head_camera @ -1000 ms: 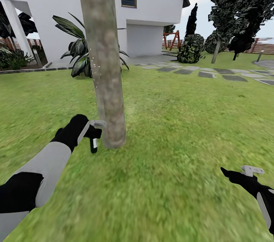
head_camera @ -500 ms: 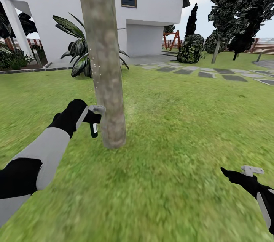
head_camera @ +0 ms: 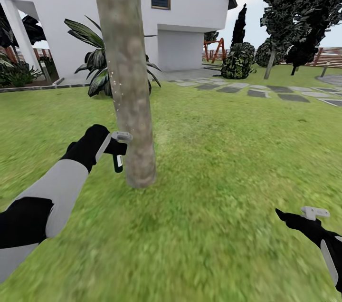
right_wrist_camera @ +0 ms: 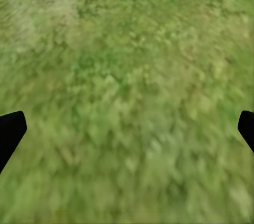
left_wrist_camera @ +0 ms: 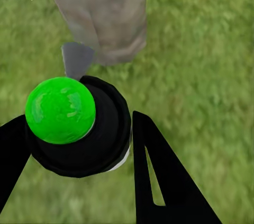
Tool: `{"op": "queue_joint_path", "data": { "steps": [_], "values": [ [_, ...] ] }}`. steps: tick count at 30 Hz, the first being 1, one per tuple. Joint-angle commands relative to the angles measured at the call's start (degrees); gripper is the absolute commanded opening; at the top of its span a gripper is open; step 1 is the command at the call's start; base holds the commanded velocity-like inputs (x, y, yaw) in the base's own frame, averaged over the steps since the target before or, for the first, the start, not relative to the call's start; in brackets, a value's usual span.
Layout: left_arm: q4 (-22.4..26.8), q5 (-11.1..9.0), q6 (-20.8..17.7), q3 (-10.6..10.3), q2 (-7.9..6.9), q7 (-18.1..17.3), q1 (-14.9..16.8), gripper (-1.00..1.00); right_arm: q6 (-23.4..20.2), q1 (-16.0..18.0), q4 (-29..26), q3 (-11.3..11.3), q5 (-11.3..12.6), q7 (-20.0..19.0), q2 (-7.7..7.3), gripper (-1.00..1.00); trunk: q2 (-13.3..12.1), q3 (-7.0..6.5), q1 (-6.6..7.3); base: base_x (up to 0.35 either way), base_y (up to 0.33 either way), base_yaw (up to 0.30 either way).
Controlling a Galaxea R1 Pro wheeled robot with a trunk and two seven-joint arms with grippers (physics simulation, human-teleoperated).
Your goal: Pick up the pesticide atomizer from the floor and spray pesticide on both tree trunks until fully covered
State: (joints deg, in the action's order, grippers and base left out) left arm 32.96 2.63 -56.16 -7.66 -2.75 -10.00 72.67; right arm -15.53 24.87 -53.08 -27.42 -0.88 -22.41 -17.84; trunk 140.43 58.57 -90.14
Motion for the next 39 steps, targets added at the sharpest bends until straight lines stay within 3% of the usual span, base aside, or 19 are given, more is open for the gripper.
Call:
{"op": "queue_joint_path", "data": {
  "steps": [1,7,13,19,26,28,30,36,39],
  "values": [
    [0.0,0.01,0.0,0.0,-0.02,0.01,-0.03,-1.0,0.0,0.0,0.0,0.0,0.0,0.0,0.0,1.0,0.0,0.0,0.0,0.086,-0.035,-0.008],
    [-0.5,0.01,0.12,0.01,-0.14,0.06,-0.26,-1.0,0.01,-0.02,0.0,0.0,0.0,0.0,0.0,1.0,0.0,0.0,0.0,0.01,-0.004,-0.136],
    [-6.49,0.23,1.08,0.01,-0.23,-0.04,-0.42,-1.0,0.02,-0.03,0.01,0.0,0.0,0.0,0.0,1.0,0.0,0.0,0.0,0.0,0.0,-0.009],
    [-11.99,0.27,6.23,0.01,-0.48,-0.04,-0.43,-1.0,0.01,-0.01,0.0,0.0,0.0,0.0,0.0,1.0,0.0,0.0,0.0,0.0,0.0,0.0],
    [-13.63,0.27,9.16,0.01,-0.5,-0.02,-1.08,-1.0,0.02,-0.01,0.08,0.0,0.0,0.0,0.0,1.0,0.0,0.0,0.0,0.053,-0.019,0.0],
    [-14.23,0.27,12.7,0.01,-0.5,-0.02,-2.39,-1.0,0.02,-0.01,0.07,0.0,0.0,0.0,0.0,1.0,0.0,0.0,0.0,0.213,-0.104,0.0],
    [-14.34,0.27,13.66,0.06,-0.53,-0.02,-2.86,-1.0,0.04,0.0,0.07,0.0,0.0,0.0,0.0,1.0,0.0,0.0,0.0,0.09,-0.044,0.0],
    [-14.42,0.13,14.4,0.05,-2.23,-0.02,-3.23,-1.0,0.01,-0.02,0.09,0.0,0.0,0.0,0.0,1.0,0.0,0.0,0.0,0.011,-0.005,0.0],
    [-14.32,0.17,14.41,0.16,-3.87,-0.05,-3.24,-1.0,0.01,0.0,0.09,0.0,0.0,0.0,0.0,1.0,0.0,0.0,0.0,0.0,0.0,0.0]
  ]
}}
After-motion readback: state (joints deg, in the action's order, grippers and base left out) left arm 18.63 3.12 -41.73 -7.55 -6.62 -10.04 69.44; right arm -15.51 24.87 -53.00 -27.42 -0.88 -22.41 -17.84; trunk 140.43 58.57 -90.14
